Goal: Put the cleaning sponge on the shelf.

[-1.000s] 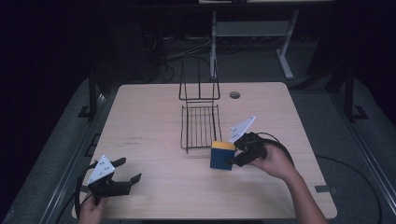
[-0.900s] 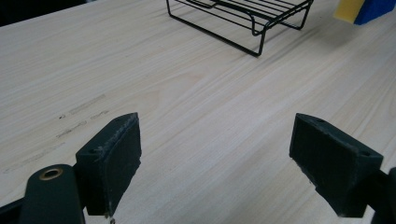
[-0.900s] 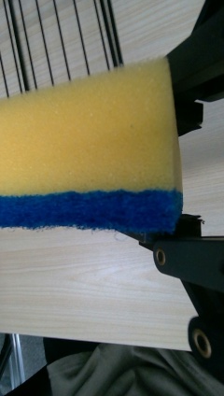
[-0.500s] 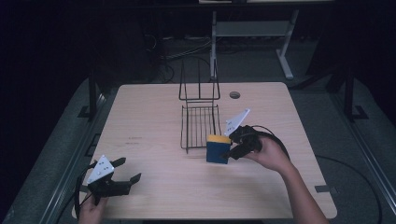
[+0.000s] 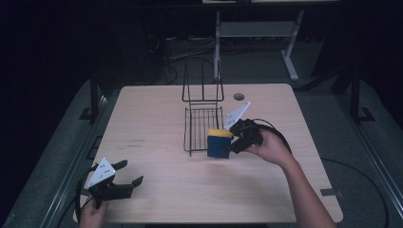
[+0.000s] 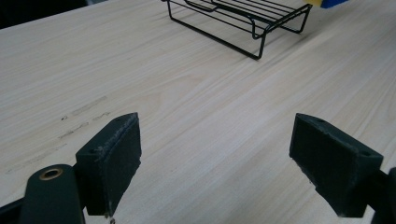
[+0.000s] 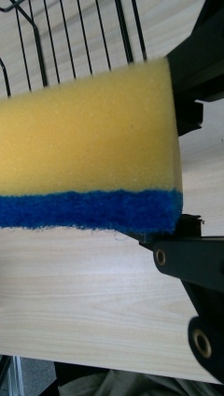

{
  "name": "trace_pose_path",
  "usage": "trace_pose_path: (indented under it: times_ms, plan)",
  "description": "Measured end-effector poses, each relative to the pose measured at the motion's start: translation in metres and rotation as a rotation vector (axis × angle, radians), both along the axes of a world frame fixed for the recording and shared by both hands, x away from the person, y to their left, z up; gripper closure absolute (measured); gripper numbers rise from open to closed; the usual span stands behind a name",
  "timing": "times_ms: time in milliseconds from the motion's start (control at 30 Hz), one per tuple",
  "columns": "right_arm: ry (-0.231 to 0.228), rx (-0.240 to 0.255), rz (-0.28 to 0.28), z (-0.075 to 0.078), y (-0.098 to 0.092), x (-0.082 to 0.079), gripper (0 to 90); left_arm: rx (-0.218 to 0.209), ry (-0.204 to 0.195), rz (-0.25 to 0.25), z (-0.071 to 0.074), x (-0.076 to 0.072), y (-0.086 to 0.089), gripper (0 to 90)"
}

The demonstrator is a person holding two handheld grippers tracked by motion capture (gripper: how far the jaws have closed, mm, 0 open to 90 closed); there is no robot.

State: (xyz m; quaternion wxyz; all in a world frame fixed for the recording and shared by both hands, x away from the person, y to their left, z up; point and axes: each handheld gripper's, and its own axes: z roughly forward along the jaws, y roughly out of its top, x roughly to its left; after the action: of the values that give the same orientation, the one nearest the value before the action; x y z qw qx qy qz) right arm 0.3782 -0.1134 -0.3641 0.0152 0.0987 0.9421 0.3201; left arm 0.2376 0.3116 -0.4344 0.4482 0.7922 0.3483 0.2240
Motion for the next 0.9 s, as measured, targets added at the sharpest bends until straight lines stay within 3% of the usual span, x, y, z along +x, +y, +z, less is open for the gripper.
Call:
trace_pose_path:
  times_ms: [467, 500, 733, 900]
  plan:
    - [-0.013, 0.006, -0.004, 0.009, 0.004, 0.016, 55.9, 0.003, -0.001, 0.0, 0.0, 0.0, 0.001, 16.2]
    - [-0.006, 0.023, -0.008, 0.008, 0.002, 0.02, 55.9, 0.001, 0.0, 0.001, 0.0, 0.0, 0.0, 16.2]
    - [0.018, 0.013, -0.021, 0.005, 0.003, 0.03, 55.9, 0.003, 0.002, 0.001, 0.0, 0.001, 0.001, 16.2]
    - [0.013, 0.012, -0.028, 0.007, 0.006, 0.035, 55.9, 0.001, 0.001, 0.001, 0.0, 0.0, 0.001, 16.2]
